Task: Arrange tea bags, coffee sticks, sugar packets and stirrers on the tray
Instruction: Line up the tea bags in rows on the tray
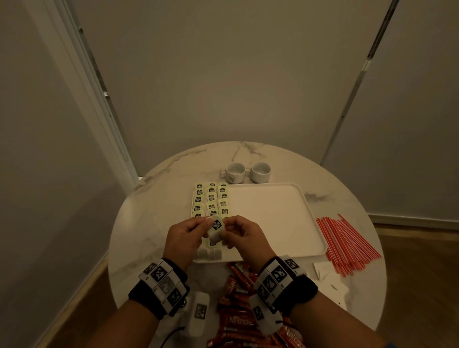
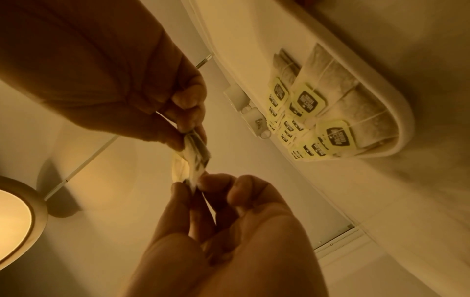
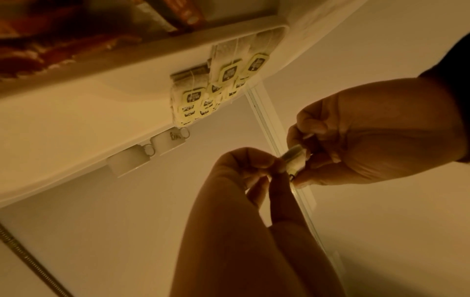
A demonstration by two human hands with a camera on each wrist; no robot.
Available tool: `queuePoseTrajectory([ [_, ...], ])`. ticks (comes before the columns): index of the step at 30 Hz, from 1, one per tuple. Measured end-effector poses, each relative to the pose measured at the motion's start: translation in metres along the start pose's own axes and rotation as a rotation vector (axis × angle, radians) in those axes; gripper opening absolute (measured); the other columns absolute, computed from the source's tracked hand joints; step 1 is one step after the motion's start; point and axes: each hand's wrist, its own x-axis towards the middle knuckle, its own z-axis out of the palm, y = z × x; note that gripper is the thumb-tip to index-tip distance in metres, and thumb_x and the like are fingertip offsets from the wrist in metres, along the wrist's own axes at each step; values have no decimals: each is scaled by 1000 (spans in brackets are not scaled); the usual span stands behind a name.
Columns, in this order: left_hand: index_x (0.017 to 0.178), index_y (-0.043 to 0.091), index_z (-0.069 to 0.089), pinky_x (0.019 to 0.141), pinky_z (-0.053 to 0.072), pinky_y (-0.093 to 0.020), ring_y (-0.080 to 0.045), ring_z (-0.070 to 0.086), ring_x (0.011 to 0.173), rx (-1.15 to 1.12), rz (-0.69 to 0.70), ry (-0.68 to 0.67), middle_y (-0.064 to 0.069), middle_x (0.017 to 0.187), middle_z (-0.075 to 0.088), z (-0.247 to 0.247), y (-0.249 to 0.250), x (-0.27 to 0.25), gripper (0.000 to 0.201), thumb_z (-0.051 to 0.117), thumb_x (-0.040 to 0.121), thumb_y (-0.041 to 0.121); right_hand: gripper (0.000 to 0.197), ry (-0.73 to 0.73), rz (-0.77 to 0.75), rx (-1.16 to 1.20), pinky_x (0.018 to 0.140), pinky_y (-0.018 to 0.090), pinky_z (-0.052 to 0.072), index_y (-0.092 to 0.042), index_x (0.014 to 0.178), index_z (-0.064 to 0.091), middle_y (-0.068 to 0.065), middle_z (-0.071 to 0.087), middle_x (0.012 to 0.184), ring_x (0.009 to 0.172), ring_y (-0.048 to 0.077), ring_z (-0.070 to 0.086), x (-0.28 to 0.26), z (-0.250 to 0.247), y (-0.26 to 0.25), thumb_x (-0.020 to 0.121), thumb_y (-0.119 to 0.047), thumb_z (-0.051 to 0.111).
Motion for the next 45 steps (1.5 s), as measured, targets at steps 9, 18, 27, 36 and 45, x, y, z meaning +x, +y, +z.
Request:
queuePoseTrajectory([
  [9,93,29,68,85,55,-33,-15,67,89,258,-81,-102,-2,95,70,-13,-21,7,18,69,85,13,25,182,354,-223,50,32,50,-9,94,59,11,71,78,57,18,61,6,-17,29,72,-1,70],
  [18,120,24,65,92,40,-20,-11,50,103,941,57,-462,3,109,53,-11,-43,-2,28,51,97,27,25,243,509,-361,64,39,59,-13,88,56,8,71,80,68,23,71,31,-12,43,70,-1,69],
  [27,128,24,58,100,35,-26,-15,39,114,1163,204,-514,3,120,48,-5,-47,-9,34,43,98,30,19,169,474,-671,69,26,43,-20,74,50,0,57,90,86,18,55,35,-13,45,76,-6,64],
  [36,129,24,57,104,34,-27,-13,36,116,1163,217,-513,6,121,47,-5,-44,-11,35,44,97,31,13,82,467,-821,71,25,46,-17,74,55,2,60,91,85,17,56,37,-9,40,79,-11,65],
  [45,125,27,58,99,38,-26,-11,41,109,1115,248,-480,6,116,51,-16,-37,-13,32,48,95,31,16,83,444,-835,68,25,43,-16,69,55,2,59,86,82,17,55,33,-11,36,78,-11,67],
])
